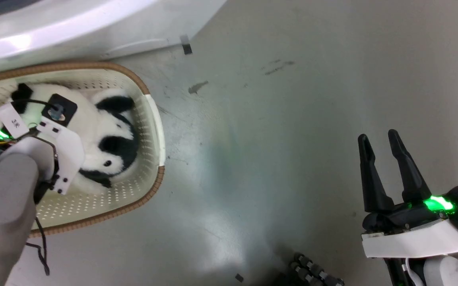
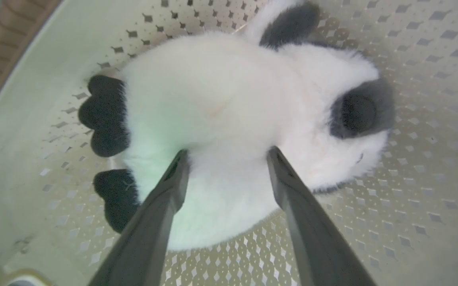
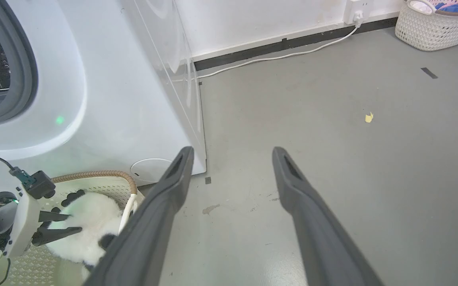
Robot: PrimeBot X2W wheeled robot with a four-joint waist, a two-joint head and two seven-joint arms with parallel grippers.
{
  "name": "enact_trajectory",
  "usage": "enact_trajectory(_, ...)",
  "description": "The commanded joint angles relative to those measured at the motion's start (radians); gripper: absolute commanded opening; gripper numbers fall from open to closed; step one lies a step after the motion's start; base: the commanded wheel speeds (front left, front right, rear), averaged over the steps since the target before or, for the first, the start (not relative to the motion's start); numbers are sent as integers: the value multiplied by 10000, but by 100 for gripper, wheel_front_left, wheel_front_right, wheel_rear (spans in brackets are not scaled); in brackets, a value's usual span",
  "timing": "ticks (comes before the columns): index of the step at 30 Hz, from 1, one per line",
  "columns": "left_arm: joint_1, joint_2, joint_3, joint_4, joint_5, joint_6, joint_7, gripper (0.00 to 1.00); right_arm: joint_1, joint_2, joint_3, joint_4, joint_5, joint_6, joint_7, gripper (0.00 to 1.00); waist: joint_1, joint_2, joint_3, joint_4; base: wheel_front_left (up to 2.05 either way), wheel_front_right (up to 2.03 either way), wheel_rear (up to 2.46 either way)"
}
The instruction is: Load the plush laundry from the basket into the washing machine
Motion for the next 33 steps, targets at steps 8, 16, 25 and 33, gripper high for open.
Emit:
enact_trajectory(8, -1010, 486, -723, 1054, -251, 45, 722, 100, -7, -2, -125, -248, 641, -9, -261, 100, -1, 0, 926, -420, 0, 0, 0)
enact_trajectory(16, -1621, 890, -1326, 1842, -497, -66, 932, 100, 63, -2, -175, -361, 1049, -9, -429, 100, -1, 0, 1684, -684, 0, 0, 0)
enact_trajectory(25, -1540, 885, -1391, 2061, -796, -219, 530, 0, -152, -2, -261, -310, 863, -9, -439, 100, -1, 0, 1565, -704, 0, 0, 0)
enact_trajectory(33, -1045, 687, -1129, 2102, -1162, 31, -911, 0, -436, -2, -373, -267, 499, -9, -439, 100, -1, 0, 677, -589, 0, 0, 0)
